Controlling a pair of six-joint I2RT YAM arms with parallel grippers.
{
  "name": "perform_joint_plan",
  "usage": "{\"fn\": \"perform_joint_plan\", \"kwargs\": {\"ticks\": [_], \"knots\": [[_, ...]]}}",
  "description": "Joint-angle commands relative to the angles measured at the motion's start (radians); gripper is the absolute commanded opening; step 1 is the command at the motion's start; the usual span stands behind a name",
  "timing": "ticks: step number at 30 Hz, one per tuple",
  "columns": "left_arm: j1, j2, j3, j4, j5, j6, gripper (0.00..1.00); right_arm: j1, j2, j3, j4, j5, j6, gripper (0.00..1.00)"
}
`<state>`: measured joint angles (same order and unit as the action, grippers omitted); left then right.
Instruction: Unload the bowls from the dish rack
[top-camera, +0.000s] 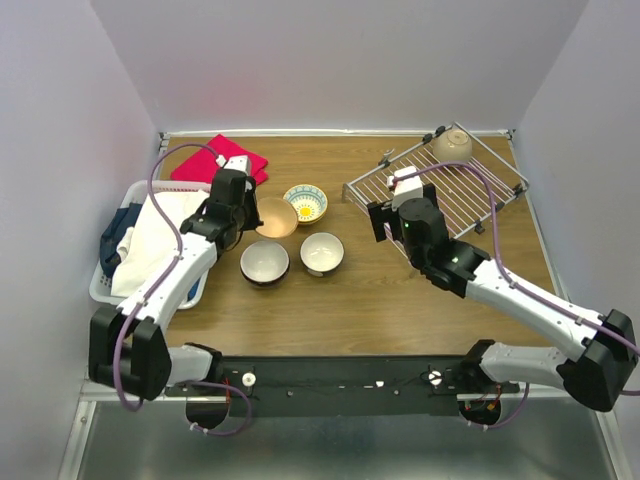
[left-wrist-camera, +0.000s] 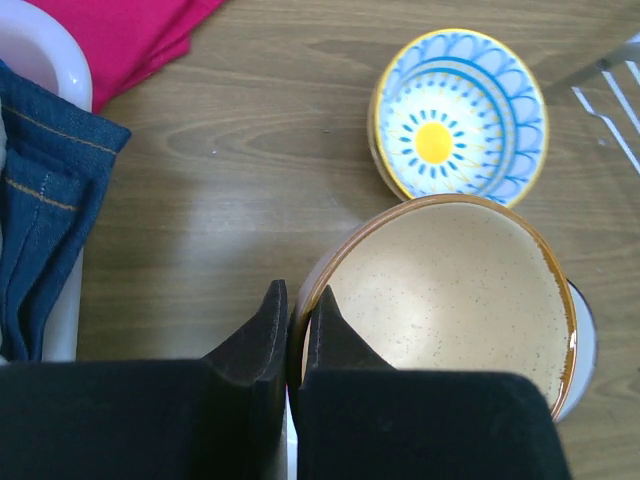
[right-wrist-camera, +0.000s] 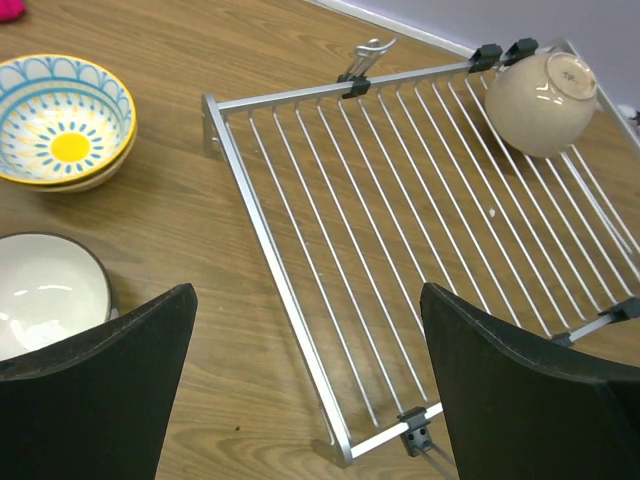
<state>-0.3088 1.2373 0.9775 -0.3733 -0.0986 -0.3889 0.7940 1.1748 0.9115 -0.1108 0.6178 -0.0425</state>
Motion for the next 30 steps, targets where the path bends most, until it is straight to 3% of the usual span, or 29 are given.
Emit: {"fn": "perform_joint_plan", "kwargs": {"ticks": [1, 7, 17, 26, 30], "knots": [[0.053, 0.1, 0.046, 0.151, -0.043, -0.018, 0.0, -0.024, -0.043, 0.003, -0.062, -0.067, 0.114, 1.0], [0.135, 0.208, 0.033, 0.23, 0.023, -0.053, 0.0, -0.05, -0.11, -0.039, -0.079, -0.078, 0.161, 1.0], [0.157, 0.332, -0.003, 0.343, 0.053, -0.061, 0.0, -0.076, -0.145, -0.063, -0.087, -0.084, 0.173, 1.0], [0.162, 0.398, -0.029, 0.369, 0.065, -0.064, 0.2, -0.088, -0.145, -0.066, -0.09, -0.07, 0.165, 1.0], [0.162, 0.395, -0.046, 0.369, 0.054, -0.062, 0.35, -0.099, -0.136, -0.065, -0.084, -0.061, 0.153, 1.0]]}}
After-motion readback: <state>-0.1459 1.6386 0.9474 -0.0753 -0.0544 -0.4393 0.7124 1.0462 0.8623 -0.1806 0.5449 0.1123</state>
